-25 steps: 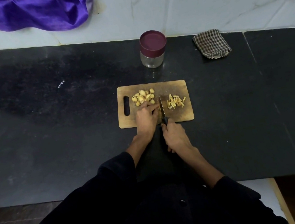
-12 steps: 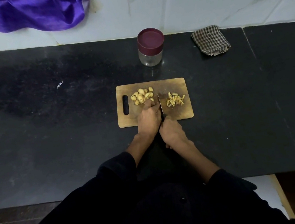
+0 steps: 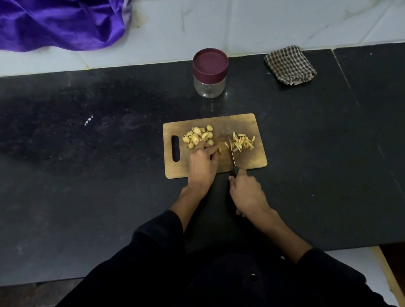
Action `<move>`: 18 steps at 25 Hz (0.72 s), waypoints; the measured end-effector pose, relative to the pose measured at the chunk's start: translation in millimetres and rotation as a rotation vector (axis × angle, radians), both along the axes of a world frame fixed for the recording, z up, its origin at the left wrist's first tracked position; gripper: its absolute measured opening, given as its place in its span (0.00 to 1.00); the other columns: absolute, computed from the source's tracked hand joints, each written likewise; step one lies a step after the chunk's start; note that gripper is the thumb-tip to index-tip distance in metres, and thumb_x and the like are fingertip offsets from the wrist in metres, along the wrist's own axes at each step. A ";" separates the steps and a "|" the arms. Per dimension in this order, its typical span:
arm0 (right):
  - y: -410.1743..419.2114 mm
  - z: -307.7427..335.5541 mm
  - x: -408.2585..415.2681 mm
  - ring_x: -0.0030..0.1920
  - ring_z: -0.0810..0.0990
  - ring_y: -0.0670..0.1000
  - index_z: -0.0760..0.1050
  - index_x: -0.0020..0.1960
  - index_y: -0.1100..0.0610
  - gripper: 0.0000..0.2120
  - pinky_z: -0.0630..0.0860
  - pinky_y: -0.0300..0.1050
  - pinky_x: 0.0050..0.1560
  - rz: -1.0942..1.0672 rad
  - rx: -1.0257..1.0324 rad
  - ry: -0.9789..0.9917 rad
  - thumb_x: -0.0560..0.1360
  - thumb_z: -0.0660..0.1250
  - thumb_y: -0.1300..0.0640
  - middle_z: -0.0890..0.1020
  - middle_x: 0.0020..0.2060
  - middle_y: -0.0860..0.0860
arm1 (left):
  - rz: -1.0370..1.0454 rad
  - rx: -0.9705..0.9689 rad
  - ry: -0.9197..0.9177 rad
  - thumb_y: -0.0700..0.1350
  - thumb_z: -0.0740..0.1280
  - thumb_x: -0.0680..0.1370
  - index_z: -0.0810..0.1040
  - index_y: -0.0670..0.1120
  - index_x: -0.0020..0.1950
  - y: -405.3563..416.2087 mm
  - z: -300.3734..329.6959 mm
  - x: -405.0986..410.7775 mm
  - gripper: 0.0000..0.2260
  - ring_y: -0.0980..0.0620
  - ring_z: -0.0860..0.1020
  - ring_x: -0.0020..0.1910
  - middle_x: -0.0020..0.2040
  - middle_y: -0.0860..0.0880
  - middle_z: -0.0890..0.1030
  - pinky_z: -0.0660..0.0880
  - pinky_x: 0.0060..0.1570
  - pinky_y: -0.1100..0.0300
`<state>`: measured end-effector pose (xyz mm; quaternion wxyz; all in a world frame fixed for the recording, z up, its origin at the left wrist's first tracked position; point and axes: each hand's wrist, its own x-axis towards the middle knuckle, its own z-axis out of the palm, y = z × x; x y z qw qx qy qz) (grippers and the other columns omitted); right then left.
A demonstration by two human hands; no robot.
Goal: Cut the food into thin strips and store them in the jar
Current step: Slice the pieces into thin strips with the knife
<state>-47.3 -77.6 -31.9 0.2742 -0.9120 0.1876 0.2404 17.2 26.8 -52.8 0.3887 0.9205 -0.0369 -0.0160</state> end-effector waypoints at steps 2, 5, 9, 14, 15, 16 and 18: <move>3.6 1.4 1.0 0.46 0.84 0.60 0.67 0.63 0.60 0.15 0.81 0.61 0.46 0.024 0.034 -0.018 0.84 0.54 0.50 0.81 0.48 0.60 | 0.013 -0.020 0.014 0.35 0.63 0.77 0.78 0.40 0.61 1.9 0.5 -0.4 0.13 0.50 0.76 0.53 0.56 0.44 0.77 0.69 0.54 0.69; 7.9 3.9 3.6 0.44 0.84 0.61 0.68 0.60 0.60 0.14 0.82 0.61 0.45 0.052 0.072 -0.028 0.84 0.54 0.51 0.82 0.46 0.60 | 0.021 -0.025 0.024 0.34 0.63 0.77 0.77 0.40 0.62 1.8 -0.2 -1.9 0.14 0.49 0.76 0.55 0.58 0.43 0.77 0.70 0.58 0.65; 10.8 3.8 5.7 0.44 0.83 0.61 0.68 0.57 0.60 0.12 0.81 0.62 0.46 0.054 0.084 -0.027 0.83 0.54 0.51 0.81 0.46 0.60 | 0.024 -0.037 0.034 0.33 0.63 0.77 0.77 0.40 0.63 0.9 -0.9 -1.1 0.15 0.49 0.76 0.56 0.58 0.43 0.76 0.71 0.59 0.63; 12.6 3.4 6.5 0.45 0.83 0.61 0.68 0.58 0.61 0.12 0.81 0.62 0.46 0.042 0.092 -0.008 0.83 0.54 0.52 0.81 0.47 0.60 | 0.034 -0.025 0.028 0.33 0.62 0.77 0.78 0.40 0.62 -0.7 -1.3 -1.7 0.14 0.49 0.76 0.54 0.57 0.43 0.76 0.71 0.55 0.65; 13.1 3.1 6.7 0.45 0.83 0.61 0.68 0.59 0.61 0.12 0.81 0.62 0.46 0.040 0.092 -0.005 0.83 0.54 0.53 0.81 0.47 0.60 | 0.033 -0.024 0.025 0.33 0.62 0.77 0.78 0.40 0.62 -0.9 -1.0 -1.7 0.14 0.49 0.76 0.54 0.57 0.43 0.76 0.71 0.55 0.66; 14.0 2.9 7.1 0.45 0.83 0.61 0.68 0.59 0.61 0.12 0.81 0.62 0.46 0.036 0.092 -0.005 0.83 0.54 0.53 0.81 0.48 0.61 | 0.031 -0.021 0.024 0.33 0.62 0.77 0.78 0.40 0.62 -1.0 -0.8 -1.7 0.14 0.49 0.76 0.54 0.57 0.43 0.76 0.70 0.54 0.66; 16.9 2.4 7.9 0.46 0.83 0.62 0.68 0.59 0.61 0.12 0.81 0.62 0.46 0.021 0.084 0.002 0.83 0.54 0.53 0.80 0.50 0.61 | 0.031 -0.013 0.028 0.33 0.62 0.77 0.78 0.40 0.61 -1.3 -0.4 -1.7 0.14 0.49 0.76 0.54 0.58 0.43 0.76 0.69 0.54 0.68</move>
